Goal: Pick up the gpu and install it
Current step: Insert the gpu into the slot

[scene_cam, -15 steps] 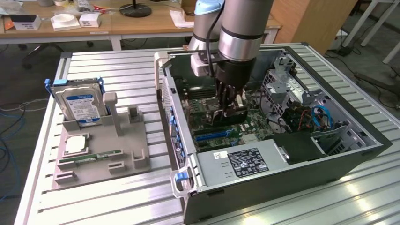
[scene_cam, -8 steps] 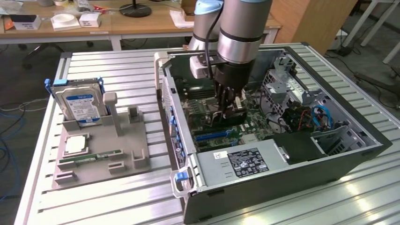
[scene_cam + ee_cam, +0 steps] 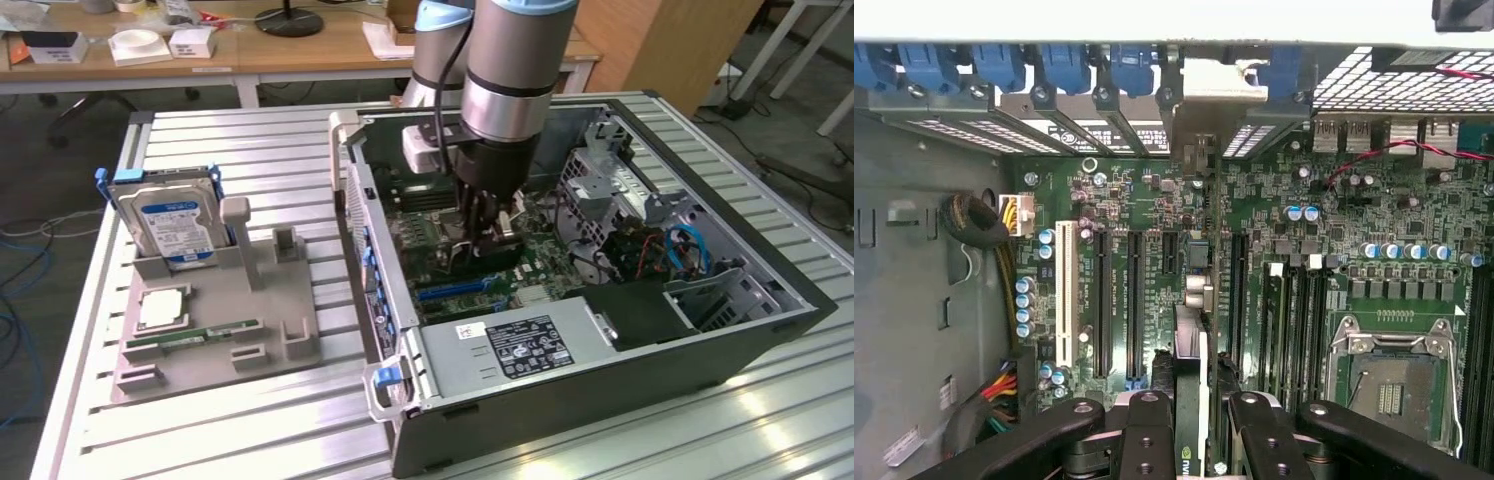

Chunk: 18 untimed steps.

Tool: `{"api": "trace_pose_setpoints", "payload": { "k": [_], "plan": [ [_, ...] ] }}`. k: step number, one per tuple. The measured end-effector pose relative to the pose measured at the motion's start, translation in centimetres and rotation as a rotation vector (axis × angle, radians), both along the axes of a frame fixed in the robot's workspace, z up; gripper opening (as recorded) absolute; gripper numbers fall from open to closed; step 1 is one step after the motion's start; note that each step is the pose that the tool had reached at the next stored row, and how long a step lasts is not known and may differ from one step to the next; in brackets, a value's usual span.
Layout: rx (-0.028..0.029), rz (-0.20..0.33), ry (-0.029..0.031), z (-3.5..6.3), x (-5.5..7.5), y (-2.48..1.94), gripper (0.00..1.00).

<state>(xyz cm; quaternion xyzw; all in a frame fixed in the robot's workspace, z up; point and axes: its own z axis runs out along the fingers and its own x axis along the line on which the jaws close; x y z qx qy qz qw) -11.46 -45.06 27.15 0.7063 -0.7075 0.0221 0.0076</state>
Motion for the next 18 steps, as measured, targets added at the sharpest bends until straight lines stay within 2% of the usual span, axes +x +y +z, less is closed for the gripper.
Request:
{"api": "trace_pose_setpoints", "payload": {
  "k": [8,18],
  "plan": [
    [0.0000,0.000,0.0000,-0.71,-0.18,0.00,0.26],
    [-0.0001,0.004,-0.0006,-0.84,-0.35,0.00,0.26]
  ]
}}
